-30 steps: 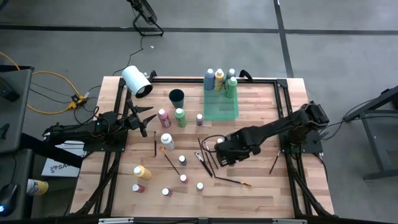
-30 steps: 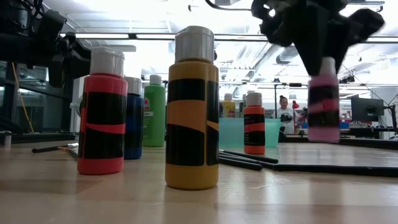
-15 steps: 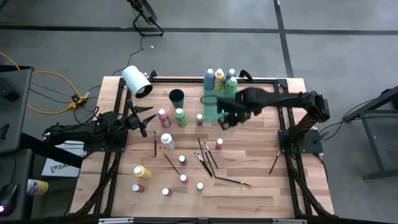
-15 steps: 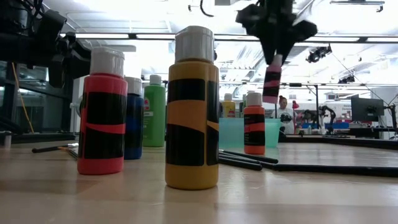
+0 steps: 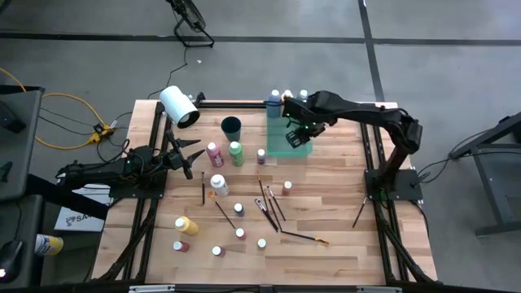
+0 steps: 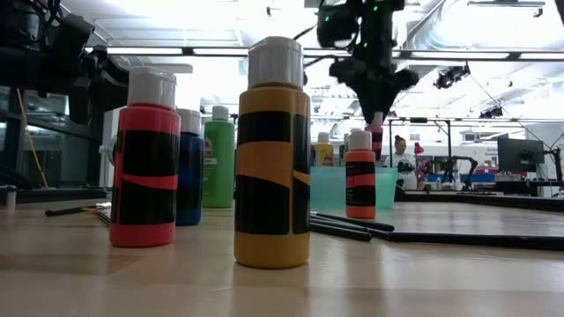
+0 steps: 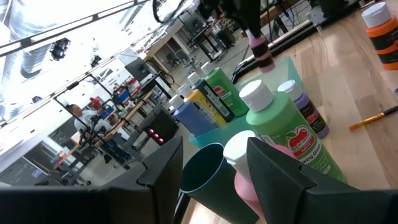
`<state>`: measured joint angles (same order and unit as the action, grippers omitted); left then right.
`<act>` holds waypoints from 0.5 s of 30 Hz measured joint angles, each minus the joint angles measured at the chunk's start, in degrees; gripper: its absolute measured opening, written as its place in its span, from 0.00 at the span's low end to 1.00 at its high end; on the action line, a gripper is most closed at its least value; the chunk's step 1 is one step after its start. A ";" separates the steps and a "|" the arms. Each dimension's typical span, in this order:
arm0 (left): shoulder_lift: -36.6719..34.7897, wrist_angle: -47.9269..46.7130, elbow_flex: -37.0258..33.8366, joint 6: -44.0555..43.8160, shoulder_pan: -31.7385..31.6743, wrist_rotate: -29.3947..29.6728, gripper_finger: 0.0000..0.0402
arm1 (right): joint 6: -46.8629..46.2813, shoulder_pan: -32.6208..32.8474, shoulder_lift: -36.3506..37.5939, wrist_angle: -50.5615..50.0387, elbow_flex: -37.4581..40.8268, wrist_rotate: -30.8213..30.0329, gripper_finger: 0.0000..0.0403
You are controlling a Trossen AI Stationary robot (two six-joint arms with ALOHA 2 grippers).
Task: Pick & Place Paint Supplies
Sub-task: Put the pink small paint bottle into the green bin
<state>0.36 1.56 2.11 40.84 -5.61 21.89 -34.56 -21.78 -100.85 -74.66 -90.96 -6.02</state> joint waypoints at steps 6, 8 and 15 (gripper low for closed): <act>0.00 0.00 0.00 0.00 -0.01 0.00 0.43 | 2.45 -1.30 -4.34 0.01 0.04 2.11 0.30; 0.01 0.00 0.00 0.00 0.00 0.00 0.43 | 2.70 -1.38 -5.24 0.06 0.06 2.99 0.30; 0.02 0.00 0.02 0.00 -0.02 0.00 0.43 | 1.83 -1.64 -5.67 3.07 3.88 3.65 0.31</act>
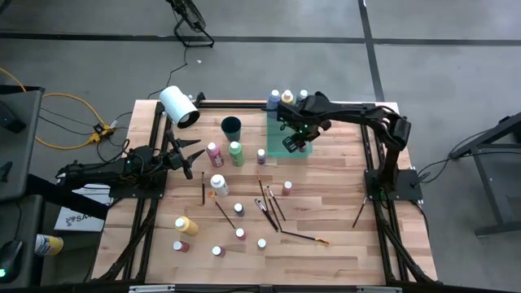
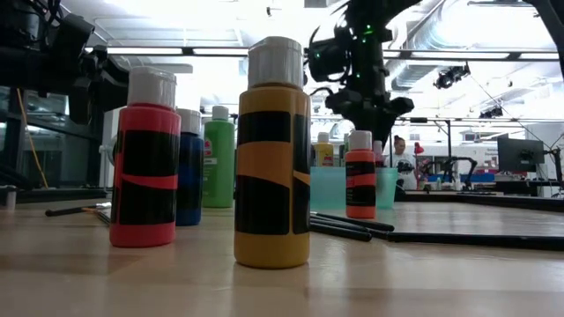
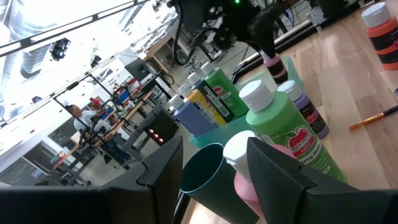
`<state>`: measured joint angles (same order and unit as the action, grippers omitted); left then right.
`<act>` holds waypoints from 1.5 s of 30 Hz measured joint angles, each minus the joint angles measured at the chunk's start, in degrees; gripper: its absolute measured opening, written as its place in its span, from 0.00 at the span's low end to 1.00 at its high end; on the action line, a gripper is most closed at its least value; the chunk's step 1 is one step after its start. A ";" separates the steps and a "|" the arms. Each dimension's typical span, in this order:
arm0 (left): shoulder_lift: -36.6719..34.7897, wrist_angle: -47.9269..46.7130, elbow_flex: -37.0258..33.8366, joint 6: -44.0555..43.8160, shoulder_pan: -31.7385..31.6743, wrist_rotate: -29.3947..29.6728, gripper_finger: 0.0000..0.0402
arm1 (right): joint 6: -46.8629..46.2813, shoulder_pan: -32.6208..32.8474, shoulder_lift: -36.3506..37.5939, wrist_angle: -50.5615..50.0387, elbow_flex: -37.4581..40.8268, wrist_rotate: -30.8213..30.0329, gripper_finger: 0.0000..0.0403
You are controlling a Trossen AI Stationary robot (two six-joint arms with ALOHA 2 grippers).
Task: Pick & Place Paint Supplies
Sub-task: Put the pink small paint bottle into the green bin
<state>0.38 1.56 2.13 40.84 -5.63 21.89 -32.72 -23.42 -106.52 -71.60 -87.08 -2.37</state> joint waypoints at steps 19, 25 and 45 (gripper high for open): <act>0.00 0.00 -0.02 0.00 0.01 0.00 0.43 | -0.66 0.00 0.24 3.84 4.33 1.60 0.31; -0.01 0.00 -0.02 0.00 0.02 0.00 0.43 | -0.48 0.00 0.18 4.74 4.46 1.37 0.33; -0.01 0.00 -0.01 0.00 0.02 0.00 0.43 | 0.70 0.00 0.26 5.92 4.47 2.71 0.49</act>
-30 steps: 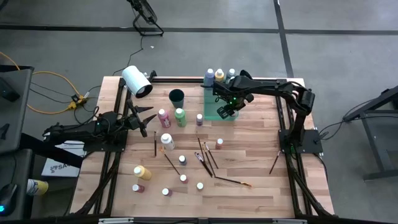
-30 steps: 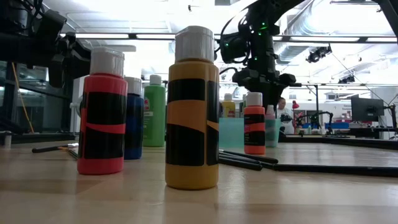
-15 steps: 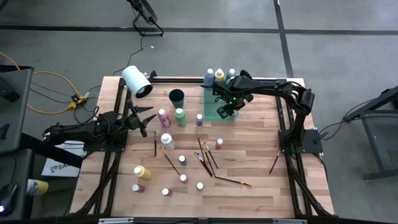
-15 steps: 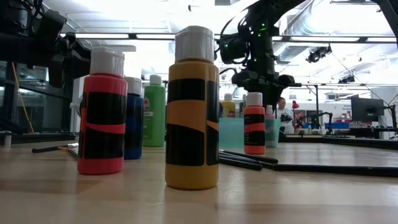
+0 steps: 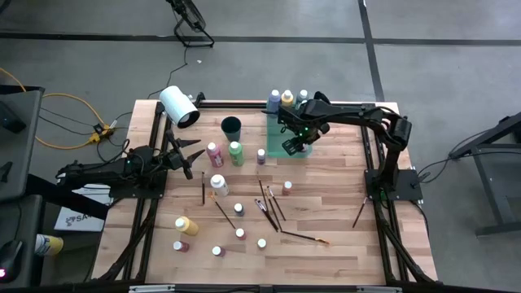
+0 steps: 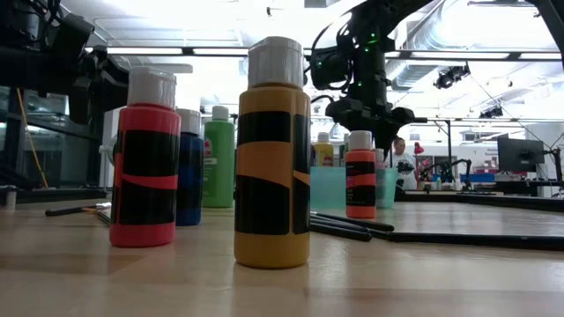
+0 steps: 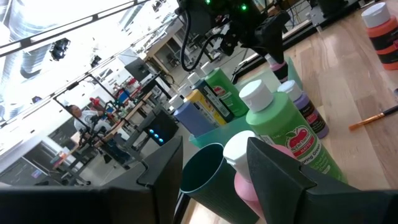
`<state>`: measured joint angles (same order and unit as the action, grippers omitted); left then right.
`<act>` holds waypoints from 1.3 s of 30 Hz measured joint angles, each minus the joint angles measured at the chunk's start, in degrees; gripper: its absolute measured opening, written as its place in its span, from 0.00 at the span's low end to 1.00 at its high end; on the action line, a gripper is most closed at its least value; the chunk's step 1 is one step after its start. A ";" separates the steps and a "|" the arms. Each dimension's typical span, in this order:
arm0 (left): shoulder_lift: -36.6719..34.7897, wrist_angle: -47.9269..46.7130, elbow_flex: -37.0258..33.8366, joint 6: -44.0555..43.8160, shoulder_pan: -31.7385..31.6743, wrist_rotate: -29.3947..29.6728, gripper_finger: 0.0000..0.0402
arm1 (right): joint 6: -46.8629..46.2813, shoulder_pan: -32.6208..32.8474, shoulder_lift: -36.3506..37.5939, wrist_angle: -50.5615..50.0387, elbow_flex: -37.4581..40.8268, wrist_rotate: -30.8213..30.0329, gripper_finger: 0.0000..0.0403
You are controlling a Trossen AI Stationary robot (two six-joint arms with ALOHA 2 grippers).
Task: Pick & Place Paint Supplies
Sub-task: Put the pink small paint bottle into the green bin, then put the orange small paint bottle into the green bin
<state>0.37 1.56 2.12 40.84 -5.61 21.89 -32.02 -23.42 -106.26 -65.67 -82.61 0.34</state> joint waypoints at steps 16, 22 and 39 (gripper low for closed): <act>0.01 0.00 0.01 0.00 -0.01 0.00 0.43 | -1.13 0.00 3.11 -2.14 0.02 -0.38 0.65; -0.01 0.00 -0.01 0.00 -0.02 0.00 0.43 | -3.40 3.85 10.30 -6.27 0.02 0.15 0.66; 0.00 0.00 0.00 0.00 -0.01 0.00 0.43 | -30.65 25.65 8.22 5.74 -0.04 3.06 0.66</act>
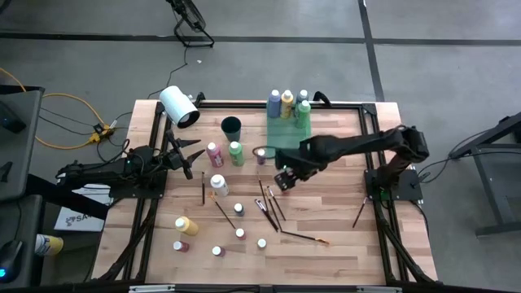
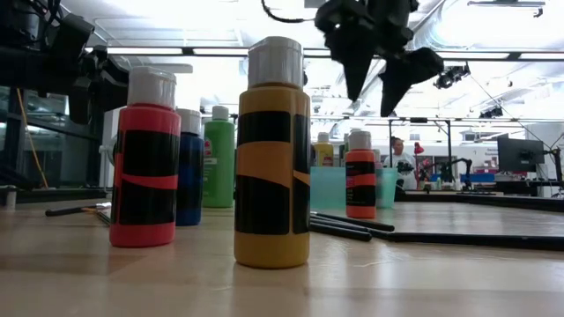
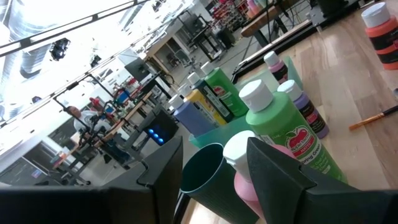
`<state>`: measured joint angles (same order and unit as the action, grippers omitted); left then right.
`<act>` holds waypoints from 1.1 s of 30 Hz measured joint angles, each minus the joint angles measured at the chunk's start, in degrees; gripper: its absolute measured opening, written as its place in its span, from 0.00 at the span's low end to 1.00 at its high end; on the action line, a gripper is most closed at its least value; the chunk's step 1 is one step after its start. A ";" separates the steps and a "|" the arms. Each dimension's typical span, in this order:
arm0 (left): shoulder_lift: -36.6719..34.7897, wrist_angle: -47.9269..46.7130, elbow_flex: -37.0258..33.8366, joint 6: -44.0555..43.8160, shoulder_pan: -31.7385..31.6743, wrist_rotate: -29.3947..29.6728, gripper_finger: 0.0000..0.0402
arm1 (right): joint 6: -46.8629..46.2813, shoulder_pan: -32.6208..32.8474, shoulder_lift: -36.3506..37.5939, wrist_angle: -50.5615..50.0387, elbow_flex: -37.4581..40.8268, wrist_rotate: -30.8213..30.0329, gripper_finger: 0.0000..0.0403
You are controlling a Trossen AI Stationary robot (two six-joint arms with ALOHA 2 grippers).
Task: Pick & Place Paint Supplies
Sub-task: Put the orange small paint bottle into the green bin
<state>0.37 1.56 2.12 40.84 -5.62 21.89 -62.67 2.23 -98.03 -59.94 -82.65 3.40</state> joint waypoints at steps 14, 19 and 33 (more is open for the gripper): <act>-0.01 0.01 -0.01 0.00 -0.01 -0.11 0.43 | -7.68 2.69 -4.85 1.48 -2.39 -2.38 0.59; -0.01 0.00 -0.01 0.00 -0.01 -0.17 0.43 | -7.85 2.67 -7.10 -2.14 -6.20 -2.68 0.57; -0.01 0.00 -0.01 0.00 0.01 -0.37 0.43 | -7.61 2.33 -12.20 -3.82 -6.93 -4.66 0.57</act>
<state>0.36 1.56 2.11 40.84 -5.61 21.52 -70.28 4.57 -110.24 -63.76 -89.58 -1.26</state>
